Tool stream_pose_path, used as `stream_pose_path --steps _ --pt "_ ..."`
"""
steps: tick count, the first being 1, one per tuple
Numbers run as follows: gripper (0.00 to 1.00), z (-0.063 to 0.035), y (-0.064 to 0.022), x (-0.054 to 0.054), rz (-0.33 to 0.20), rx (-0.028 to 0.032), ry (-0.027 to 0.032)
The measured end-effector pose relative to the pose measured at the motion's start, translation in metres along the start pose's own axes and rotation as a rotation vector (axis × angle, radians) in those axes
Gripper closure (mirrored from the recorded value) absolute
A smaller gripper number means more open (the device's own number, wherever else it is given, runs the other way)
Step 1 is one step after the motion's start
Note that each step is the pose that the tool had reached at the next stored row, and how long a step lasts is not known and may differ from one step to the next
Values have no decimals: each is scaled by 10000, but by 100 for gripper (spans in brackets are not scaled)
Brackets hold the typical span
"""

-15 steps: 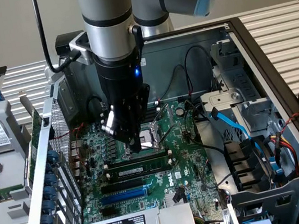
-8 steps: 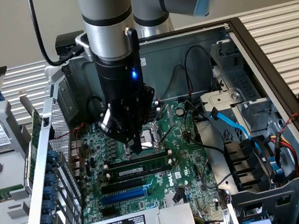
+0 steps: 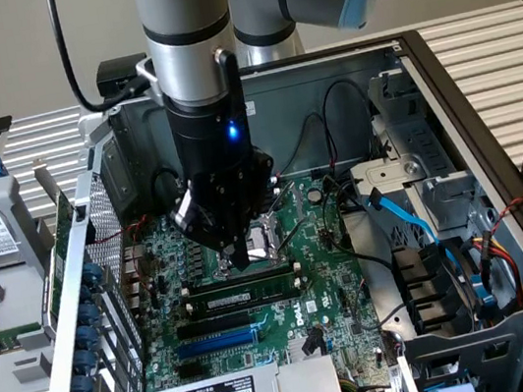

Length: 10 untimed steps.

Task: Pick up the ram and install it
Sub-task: 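Press down the ram until it locks into place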

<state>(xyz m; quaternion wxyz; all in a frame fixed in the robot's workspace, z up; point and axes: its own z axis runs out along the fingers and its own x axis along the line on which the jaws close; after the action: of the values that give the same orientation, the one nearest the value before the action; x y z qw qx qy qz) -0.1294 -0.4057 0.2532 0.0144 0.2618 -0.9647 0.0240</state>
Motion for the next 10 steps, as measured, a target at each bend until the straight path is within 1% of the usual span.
stream_pose_path --steps 10 --pt "90 0 0 0 1024 30 -48"
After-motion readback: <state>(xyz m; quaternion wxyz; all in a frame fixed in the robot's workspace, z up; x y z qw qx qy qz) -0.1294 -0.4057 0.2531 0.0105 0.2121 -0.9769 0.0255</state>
